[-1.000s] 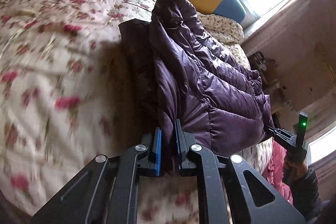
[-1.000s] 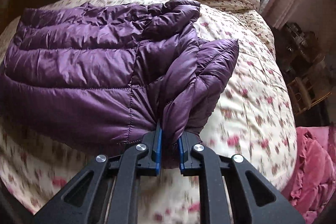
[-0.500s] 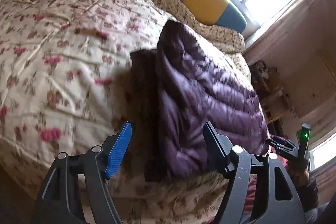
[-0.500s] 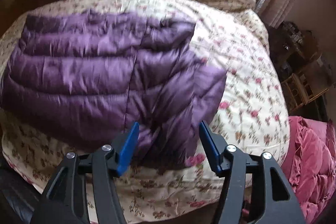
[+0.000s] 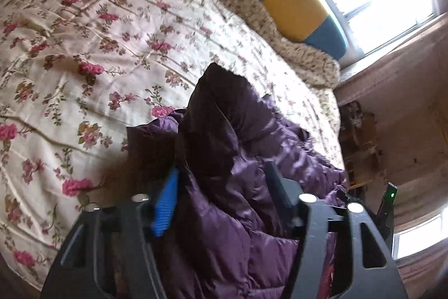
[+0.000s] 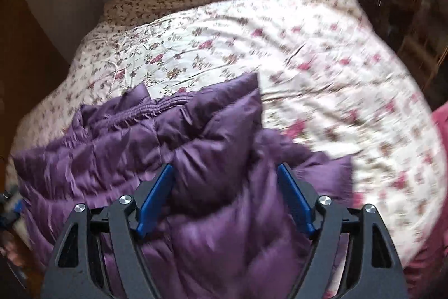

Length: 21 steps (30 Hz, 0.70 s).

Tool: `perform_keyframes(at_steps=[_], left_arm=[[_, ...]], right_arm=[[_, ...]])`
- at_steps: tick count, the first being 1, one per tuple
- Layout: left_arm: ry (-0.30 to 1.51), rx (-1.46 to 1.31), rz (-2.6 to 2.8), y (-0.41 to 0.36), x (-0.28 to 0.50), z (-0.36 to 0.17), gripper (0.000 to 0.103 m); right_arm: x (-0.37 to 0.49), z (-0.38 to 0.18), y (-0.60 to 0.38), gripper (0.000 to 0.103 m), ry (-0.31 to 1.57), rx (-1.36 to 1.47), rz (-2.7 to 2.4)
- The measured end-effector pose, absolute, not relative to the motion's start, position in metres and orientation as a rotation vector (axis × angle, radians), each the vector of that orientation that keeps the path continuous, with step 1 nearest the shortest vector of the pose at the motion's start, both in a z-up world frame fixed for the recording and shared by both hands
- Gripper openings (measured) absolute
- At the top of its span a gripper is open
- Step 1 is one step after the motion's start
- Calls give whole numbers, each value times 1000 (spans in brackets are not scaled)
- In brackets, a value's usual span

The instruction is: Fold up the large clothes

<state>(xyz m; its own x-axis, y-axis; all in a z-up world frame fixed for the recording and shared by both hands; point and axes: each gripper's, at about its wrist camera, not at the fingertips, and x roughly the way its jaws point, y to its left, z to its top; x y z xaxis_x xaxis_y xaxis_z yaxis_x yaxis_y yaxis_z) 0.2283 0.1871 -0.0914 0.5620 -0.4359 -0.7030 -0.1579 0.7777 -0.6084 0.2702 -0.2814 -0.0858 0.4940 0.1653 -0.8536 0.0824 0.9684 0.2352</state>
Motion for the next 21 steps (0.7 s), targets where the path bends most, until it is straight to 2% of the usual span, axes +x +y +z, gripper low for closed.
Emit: perform_keyframes(at_steps=[1,2,4,12,21], left_arm=[[991,-671,-163,187,231,-94,26],[996,-658,-157,186,233,-97,16],[993,-624,-132,185,236,-97,10],[999,-385,24,161,255,-104,10],[924,-188,89,135,265,-135,10]], right_arm=[[272,-86,-280,36,1056,249,51],[273,-86,-277,30,1052,227,51],[269,-83,-270,14,1024,181,46],[262,-97,-247,10,916,-56,-153],[280,-141,-252,11,930,-74,-234]])
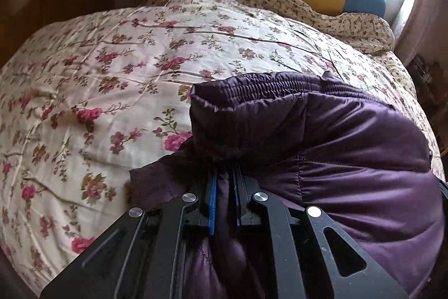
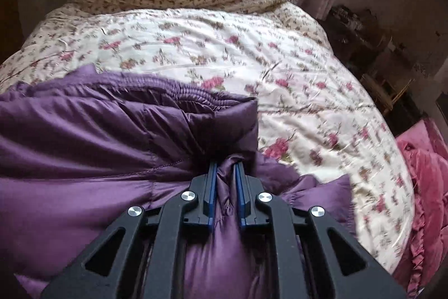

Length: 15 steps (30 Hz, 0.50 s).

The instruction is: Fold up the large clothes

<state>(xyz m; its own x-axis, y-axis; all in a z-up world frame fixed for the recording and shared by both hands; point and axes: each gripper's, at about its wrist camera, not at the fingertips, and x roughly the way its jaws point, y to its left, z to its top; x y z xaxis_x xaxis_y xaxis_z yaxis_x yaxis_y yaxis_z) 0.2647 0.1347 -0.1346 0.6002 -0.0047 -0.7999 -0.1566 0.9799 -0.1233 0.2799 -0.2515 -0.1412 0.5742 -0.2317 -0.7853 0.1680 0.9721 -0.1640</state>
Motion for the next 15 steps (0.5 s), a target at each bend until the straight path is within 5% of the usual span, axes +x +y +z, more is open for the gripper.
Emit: perform_keyframes(at_steps=[10,12,15], left_arm=[[891,-204,86,134,261,-135,12],[893,-210,93,135,256,-128,24],[855,-245,97,137,246,-110,66]], right_arm=[[283,-141,-246,16,937,-131,-265],[280,-136,-244,30,927,-145,-286],[270,-123,-244,47,898,-133,-283]])
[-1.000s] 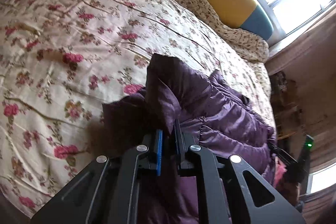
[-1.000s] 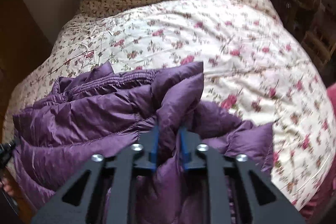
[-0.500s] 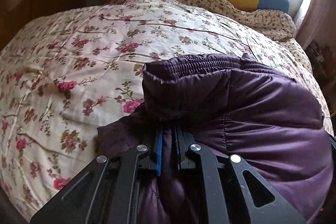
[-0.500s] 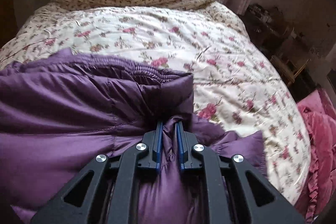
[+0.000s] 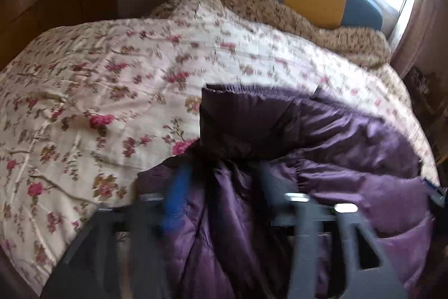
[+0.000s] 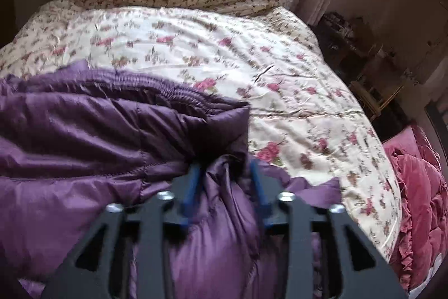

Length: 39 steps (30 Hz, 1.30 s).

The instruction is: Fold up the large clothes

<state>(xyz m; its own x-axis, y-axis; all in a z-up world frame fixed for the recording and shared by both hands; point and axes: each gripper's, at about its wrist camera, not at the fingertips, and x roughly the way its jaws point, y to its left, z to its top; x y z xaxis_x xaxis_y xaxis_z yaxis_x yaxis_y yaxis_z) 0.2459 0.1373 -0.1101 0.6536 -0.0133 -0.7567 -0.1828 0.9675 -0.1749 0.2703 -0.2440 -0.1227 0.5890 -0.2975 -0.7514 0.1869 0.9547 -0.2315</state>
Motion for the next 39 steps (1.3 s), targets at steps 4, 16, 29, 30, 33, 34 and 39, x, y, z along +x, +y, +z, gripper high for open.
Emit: perform_keyframes(at_steps=[4,16,29,30,33,34,39], left_arm=[[788,-253,69,128,233,-83,67],[765,-182,-54,77,245,-81,67],[820,-195,-61,84,265,-132,67],[821,-195,-59,83,266,-134,67],[821,-194,-53,82,266,-136,67],[821,-194,-52,82,266,-136,67],[821,-180,-46,80,263,-130,70]], right_arm=[[252,-98,-229,52,835,-134,-246],[232,-85,-124,65,765,-189,-42],[262,-142,-114,65,815,-215,-40],[263,-144,-114,65,819,-214,-39],[264,-146,-114,65,823,-210,-35],[265,-146,-113,65,824,-210,-35],[264,-145,-114,65,824,-211,-36]])
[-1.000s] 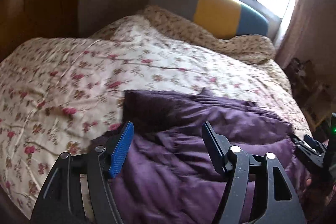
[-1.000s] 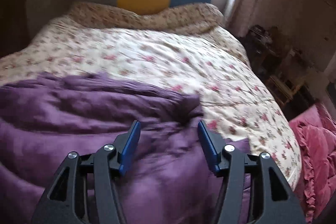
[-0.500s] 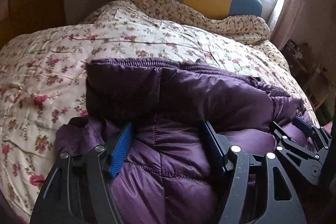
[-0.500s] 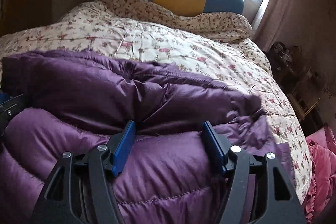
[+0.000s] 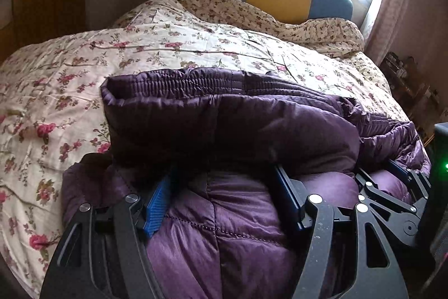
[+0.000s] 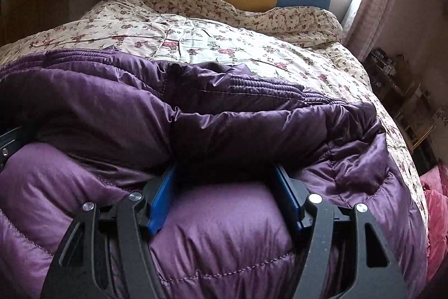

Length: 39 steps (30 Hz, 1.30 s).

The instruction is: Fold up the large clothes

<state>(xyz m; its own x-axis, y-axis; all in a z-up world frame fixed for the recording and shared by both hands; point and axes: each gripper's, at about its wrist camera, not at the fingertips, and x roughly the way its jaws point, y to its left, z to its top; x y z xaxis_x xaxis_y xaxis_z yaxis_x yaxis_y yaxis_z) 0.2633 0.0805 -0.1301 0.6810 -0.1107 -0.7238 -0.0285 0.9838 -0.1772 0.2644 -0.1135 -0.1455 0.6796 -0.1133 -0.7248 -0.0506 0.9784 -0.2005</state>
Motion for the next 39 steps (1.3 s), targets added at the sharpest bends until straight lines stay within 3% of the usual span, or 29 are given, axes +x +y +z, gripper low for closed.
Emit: perform_keyframes(at_steps=[5,10,17,20,22,27,31,39], left_arm=[[793,-196,-52,86,245,-116,74],[772,-219,-50,100,222,-105,74],[753,-294,-18,140,192,-97,74],[762,-334,-9,157,182,-102,74],[777,-370,-12,169,174,-106,74],[816,-447,-28,188,156,-122,74],[830,-511,-50,196,148,-130,74],[843,-646,-116,206,139,-141,74]], right_arm=[[264,-143,-115,68,829,-207,-38],[256,-129,-122,83,823,-176,-43],[216,-99,-127,84,759,-145,12],[199,-90,-126,76,747,-136,58],[186,-86,-125,62,752,-119,98],[162,-80,-121,45,770,-88,174],[152,-85,-110,36,786,-108,211],[154,-120,-92,33,855,-247,162]])
